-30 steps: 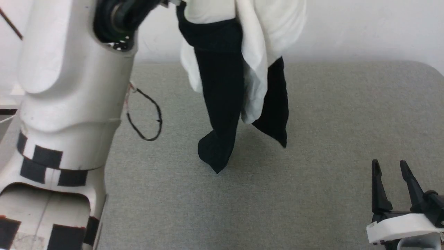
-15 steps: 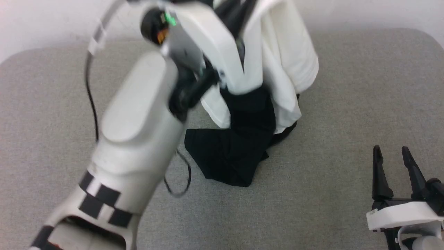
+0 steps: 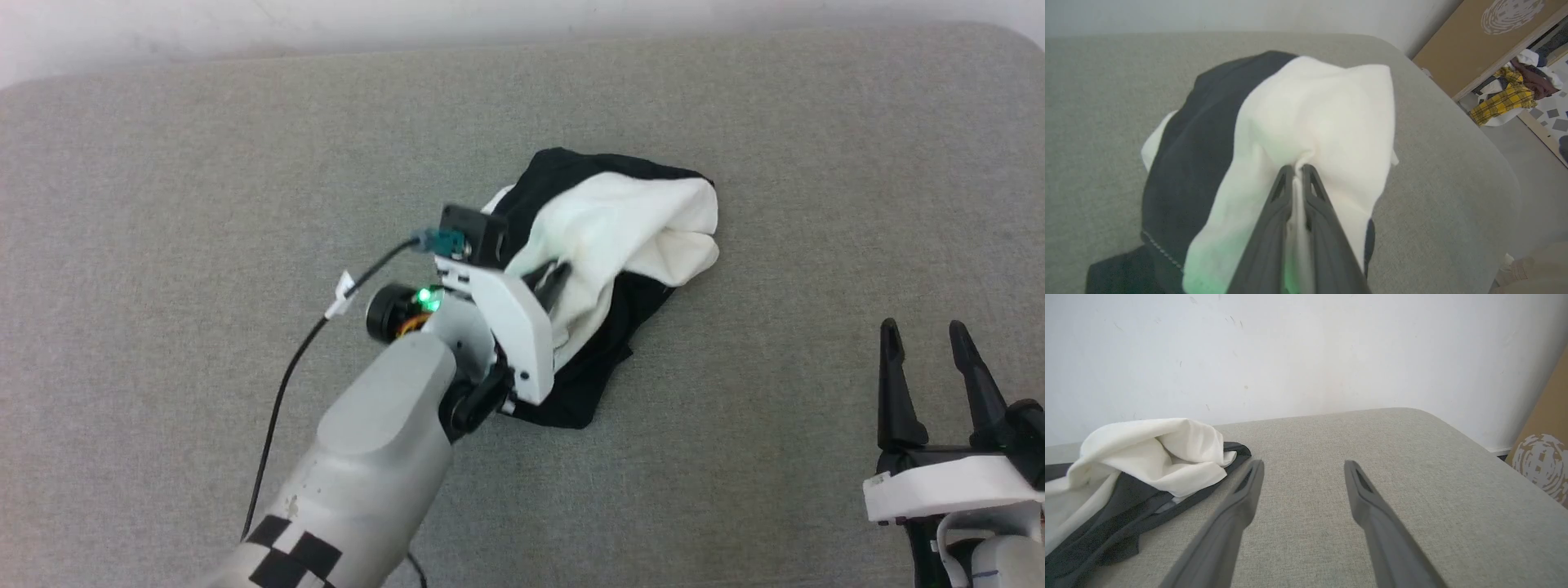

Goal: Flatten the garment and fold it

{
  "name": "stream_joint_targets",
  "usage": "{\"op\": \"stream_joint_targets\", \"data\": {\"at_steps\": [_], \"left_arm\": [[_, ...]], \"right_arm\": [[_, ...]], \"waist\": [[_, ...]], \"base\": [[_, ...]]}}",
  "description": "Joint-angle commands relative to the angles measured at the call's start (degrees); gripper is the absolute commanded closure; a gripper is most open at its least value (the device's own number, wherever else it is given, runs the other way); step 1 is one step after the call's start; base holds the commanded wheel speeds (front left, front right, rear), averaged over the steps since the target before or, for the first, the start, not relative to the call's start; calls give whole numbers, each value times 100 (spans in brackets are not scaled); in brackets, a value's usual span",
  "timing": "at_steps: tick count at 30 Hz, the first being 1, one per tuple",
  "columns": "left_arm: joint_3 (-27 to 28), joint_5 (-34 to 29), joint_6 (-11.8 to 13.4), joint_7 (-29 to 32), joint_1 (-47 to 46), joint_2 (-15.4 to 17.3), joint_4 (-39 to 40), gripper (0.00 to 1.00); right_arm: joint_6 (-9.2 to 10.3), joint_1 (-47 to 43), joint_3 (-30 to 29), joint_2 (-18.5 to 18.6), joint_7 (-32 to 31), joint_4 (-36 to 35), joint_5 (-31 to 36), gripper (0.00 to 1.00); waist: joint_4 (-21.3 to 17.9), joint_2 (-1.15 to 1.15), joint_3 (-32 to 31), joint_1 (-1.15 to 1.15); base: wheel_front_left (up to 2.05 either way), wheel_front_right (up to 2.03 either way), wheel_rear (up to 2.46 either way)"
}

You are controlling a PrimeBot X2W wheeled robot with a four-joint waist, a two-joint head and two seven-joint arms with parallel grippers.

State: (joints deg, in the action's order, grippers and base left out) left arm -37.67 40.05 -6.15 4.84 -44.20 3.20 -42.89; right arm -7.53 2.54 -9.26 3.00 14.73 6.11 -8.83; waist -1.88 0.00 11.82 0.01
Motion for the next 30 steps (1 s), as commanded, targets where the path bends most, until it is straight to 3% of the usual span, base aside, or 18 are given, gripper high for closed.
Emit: {"op": "stream_joint_targets", "data": {"at_steps": [1,3,4,5,6,14,21,25,30], "left_arm": [[-99,70,52,121,113,-23,-179,100],[-167,140,86,216,95,-27,-327,100],[-199,183,100,235,74,-28,-361,73],[-230,232,117,250,46,-29,-380,9],[-265,282,126,261,14,-30,-382,0],[-358,679,167,-48,-239,-31,-114,0],[-95,685,262,-896,-187,102,431,0],[178,609,458,-1684,346,419,1065,0],[857,276,831,-1974,1447,937,2270,0]], "right_arm": [[4,94,1,-13,27,-15,40,0],[4,105,8,-13,27,-10,38,0],[4,111,6,-13,27,-7,38,0],[4,117,1,-13,27,-1,38,0],[4,118,-8,-13,27,7,39,0],[4,32,-48,-13,27,85,39,0],[4,-105,-57,-13,27,105,39,0],[4,-203,-85,-13,27,59,41,0],[4,-296,-131,-13,27,-7,41,0]], "waist": [[-5,0,22,-1],[-4,0,40,-1],[1,0,46,-1],[12,0,46,-1],[27,0,40,-1],[194,0,-226,-1],[291,0,-510,-1],[299,0,-651,-1],[278,0,-740,-1]], "base": [[0,0,0],[0,0,0],[0,0,0],[0,0,0],[0,0,0],[0,0,0],[0,0,0],[0,0,0],[0,0,0]]}}
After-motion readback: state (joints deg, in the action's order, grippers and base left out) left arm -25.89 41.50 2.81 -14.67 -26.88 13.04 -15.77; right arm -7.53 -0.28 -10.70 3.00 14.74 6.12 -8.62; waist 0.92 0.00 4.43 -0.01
